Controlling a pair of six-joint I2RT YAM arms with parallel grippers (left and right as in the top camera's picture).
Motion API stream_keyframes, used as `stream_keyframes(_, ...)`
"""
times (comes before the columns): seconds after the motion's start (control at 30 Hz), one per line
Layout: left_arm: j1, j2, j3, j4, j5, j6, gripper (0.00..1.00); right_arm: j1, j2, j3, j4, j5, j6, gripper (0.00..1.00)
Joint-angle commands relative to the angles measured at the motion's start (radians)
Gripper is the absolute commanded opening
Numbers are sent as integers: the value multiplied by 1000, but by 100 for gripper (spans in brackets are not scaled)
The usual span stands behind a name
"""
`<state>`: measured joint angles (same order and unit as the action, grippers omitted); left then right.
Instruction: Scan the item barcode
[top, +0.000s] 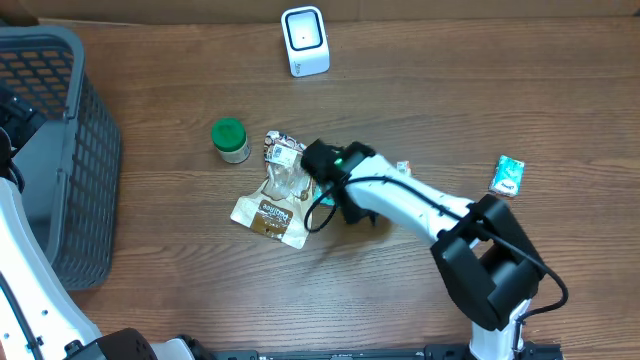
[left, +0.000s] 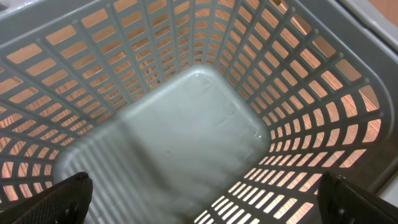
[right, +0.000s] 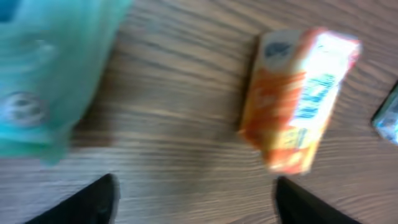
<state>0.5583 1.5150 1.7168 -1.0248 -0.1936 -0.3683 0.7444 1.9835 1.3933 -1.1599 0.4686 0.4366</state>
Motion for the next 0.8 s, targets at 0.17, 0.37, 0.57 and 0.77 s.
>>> stream_keyframes(0.17, 4, 4, 19, 3, 4, -21, 100, -35, -43, 68, 32, -174, 0, 70)
stream_keyframes(0.37, 4, 4, 19, 3, 4, -21, 100, -187, -203, 125, 40, -317, 0, 62)
stream_keyframes(0.57, 4, 4, 19, 3, 4, -21, 100, -449, -259, 123, 41, -594, -77, 55)
stream_keyframes(0.77, 4, 4, 19, 3, 4, -21, 100, -676, -254, -1, 105, -770, -158, 36)
